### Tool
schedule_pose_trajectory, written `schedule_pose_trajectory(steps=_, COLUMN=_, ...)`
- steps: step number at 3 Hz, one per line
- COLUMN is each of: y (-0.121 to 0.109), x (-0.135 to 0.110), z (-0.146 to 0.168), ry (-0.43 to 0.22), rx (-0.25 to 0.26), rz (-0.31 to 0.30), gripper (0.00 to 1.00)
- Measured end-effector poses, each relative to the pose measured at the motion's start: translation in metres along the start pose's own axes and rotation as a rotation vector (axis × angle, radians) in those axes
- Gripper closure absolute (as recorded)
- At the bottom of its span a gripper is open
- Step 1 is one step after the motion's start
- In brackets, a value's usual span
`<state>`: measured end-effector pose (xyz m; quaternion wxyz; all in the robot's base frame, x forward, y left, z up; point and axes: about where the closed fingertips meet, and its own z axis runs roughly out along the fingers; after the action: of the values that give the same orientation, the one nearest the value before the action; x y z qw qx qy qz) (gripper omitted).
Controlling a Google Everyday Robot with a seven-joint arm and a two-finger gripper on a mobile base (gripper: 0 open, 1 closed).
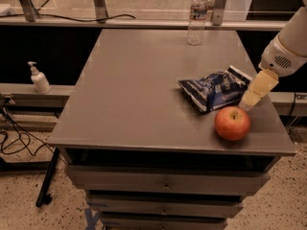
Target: Move blue chip bag near apple
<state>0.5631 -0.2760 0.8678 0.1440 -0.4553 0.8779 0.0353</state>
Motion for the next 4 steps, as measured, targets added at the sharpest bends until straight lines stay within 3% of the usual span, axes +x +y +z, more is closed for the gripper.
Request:
schedule_pose_trajectory(steps=1, y=-0.005, x=0.005, z=-0.004, ry=0.023, rx=0.018, rz=0.008, gripper=0.0)
schedule_pose_trajectory(steps=2, y=-0.015, x=0.014, z=-0.017, ry=0.039, rx=0.074, rz=0.026, gripper=0.0)
schedule_pose_trajectory(steps=3, y=-0.032, x=0.033, z=-0.05, ry=0.04, rx=0.203, rz=0.072, gripper=0.0)
schedule_pose_trajectory(steps=4, y=-0.048, x=0.054, z=-0.104, ry=0.012, rx=0.384, rz=0.133, gripper=0.0)
